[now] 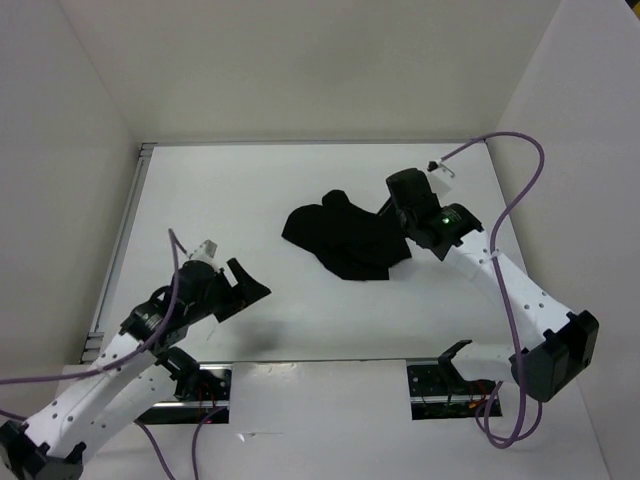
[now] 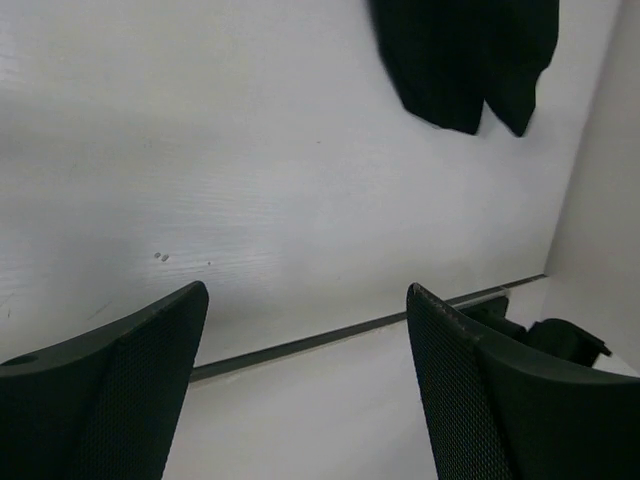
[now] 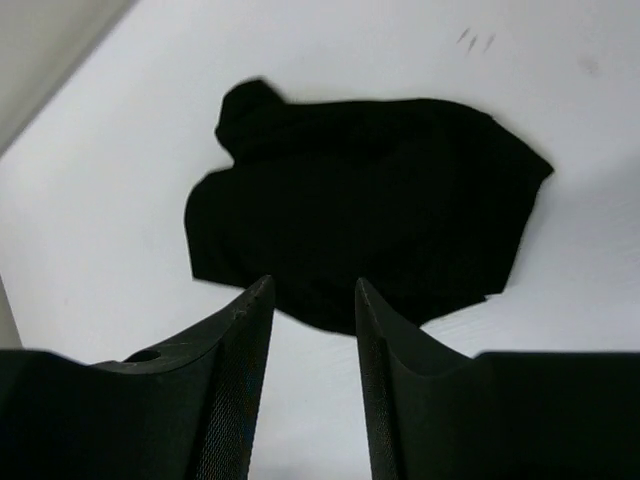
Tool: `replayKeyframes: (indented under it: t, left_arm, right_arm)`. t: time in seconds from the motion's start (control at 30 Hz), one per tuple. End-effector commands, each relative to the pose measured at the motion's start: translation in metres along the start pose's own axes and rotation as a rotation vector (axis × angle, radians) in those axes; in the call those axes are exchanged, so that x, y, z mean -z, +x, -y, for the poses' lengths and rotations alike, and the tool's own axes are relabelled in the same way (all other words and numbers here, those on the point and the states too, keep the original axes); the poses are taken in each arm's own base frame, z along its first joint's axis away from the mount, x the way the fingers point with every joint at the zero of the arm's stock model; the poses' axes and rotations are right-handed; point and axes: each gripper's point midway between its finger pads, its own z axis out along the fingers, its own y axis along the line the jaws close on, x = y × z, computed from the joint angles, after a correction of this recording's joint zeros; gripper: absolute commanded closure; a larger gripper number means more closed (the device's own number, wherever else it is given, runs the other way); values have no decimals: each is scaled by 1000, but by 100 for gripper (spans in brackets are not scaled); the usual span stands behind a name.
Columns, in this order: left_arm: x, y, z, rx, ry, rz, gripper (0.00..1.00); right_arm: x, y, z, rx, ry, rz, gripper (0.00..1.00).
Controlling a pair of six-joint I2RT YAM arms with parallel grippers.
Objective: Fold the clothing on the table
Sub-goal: Move the skirt to the center of the board
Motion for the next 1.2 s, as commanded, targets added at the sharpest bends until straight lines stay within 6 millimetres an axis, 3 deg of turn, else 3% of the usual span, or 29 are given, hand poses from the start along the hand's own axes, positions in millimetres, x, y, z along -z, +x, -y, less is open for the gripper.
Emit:
replayKeyframes:
  t: [0.0, 0.03, 0.13, 0.17, 0.2, 0.23, 0.27, 0.3, 0.33, 0.4, 0.43, 0.5, 0.57, 0.7, 1.03, 1.17]
  left_arm:
    - [-14, -5, 16, -67, -3, -54, 13]
    - [-26, -5, 17, -93, -19, -76, 16]
    - [-49, -16, 39, -147, -1, -96, 25]
    - [-55, -21, 46, -158, 1, -95, 28]
    - [-62, -26, 53, -167, 2, -94, 30]
    - [-79, -26, 51, -174, -33, -120, 31]
    - [-83, -40, 74, -189, 0, -96, 33]
    - [-91, -47, 81, -189, -1, -86, 33]
    - [-109, -48, 81, -188, -17, -98, 33]
    - [-123, -59, 96, -162, -4, -68, 33]
    - [-140, -57, 94, -157, -19, -74, 33]
    - [-154, -64, 99, -127, -36, -57, 33]
    - [-176, -61, 89, -114, -89, -58, 33]
    - [-207, -50, 73, -80, -144, -82, 36]
    - [-245, -25, 48, -33, -217, -135, 40]
    - [-260, -17, 29, -38, -262, -169, 62]
  right_arm:
    - [45, -67, 26, -67, 79, 281, 56]
    - [52, -77, 21, -66, 65, 304, 56]
    - [33, -76, 1, 14, 7, 255, 56]
    - [16, -61, -15, 37, -54, 179, 56]
    - [4, -48, -12, 61, -48, 125, 58]
    - [-5, -47, -22, 56, -86, 118, 58]
    - [-15, -41, -23, 70, -95, 95, 58]
    - [-34, -25, -25, 82, -100, 29, 58]
    - [-43, -24, -30, 89, -113, 23, 58]
    - [-74, -9, -19, 112, -62, -33, 58]
    - [-82, -10, -18, 125, -62, -41, 59]
    - [-97, -7, -13, 124, -35, -65, 59]
    - [-110, 0, -8, 123, -17, -99, 61]
    - [-113, 6, 1, 114, -2, -121, 61]
    - [-105, 14, 23, 100, 45, -137, 61]
    - [-104, 18, 29, 103, 54, -145, 61]
